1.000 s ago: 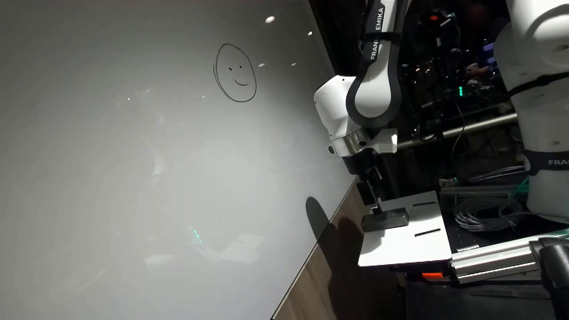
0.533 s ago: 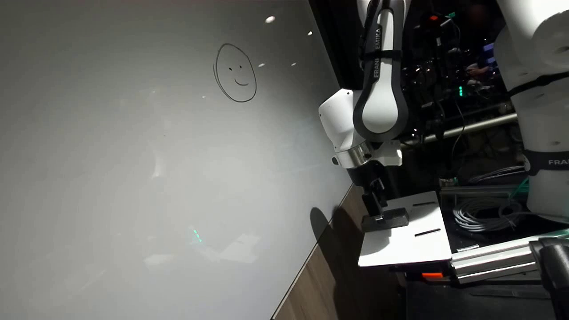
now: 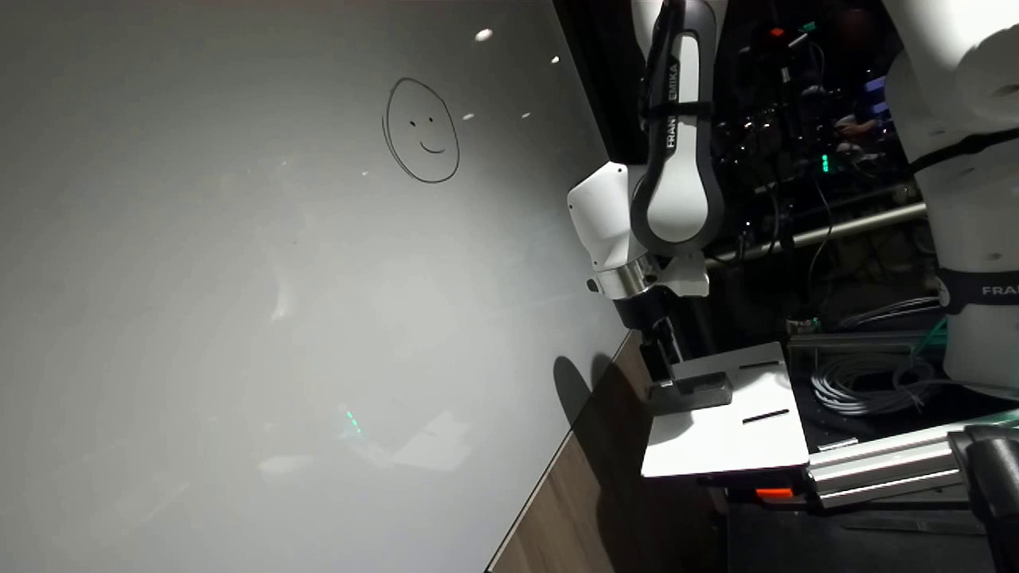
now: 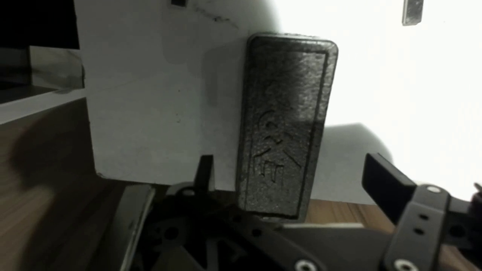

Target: Erase what was on the whiteboard

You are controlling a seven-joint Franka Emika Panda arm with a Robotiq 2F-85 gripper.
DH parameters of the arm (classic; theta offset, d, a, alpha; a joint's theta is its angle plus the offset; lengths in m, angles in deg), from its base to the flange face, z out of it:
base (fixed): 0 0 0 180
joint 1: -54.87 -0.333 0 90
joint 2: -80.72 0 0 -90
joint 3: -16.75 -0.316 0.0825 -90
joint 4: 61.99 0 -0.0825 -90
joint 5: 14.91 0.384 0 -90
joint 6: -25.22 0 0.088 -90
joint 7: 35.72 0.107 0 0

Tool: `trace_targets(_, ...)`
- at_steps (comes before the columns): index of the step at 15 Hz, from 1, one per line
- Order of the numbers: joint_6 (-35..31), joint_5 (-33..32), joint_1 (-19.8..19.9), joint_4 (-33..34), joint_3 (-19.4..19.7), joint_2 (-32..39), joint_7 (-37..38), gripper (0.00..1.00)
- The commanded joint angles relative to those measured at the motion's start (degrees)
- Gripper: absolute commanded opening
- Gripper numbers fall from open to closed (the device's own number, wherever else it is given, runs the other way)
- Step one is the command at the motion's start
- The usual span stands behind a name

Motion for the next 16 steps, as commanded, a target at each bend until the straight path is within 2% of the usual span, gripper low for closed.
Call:
trace_targets(1, -1.4, -1.9, 0.1, 1.4, 1.1, 2.5, 1.1, 1.00)
trace_targets(9, -0.7, 0.0, -0.3, 3.0, 1.6, 5.2, 0.3, 1.00)
trace_targets(10, -0.6, -0.1, -0.1, 3.3, 1.9, 5.5, 0.1, 0.94)
trace_targets(11, -0.7, -0.1, 0.0, 3.4, 2.0, 5.8, 0.0, 0.74)
trace_targets(13, -0.9, -0.3, -0.1, 3.4, 2.4, 6.1, 0.2, 0.68)
trace_targets(16, -0.8, -0.3, -0.3, 3.4, 2.7, 6.5, 0.6, 0.45)
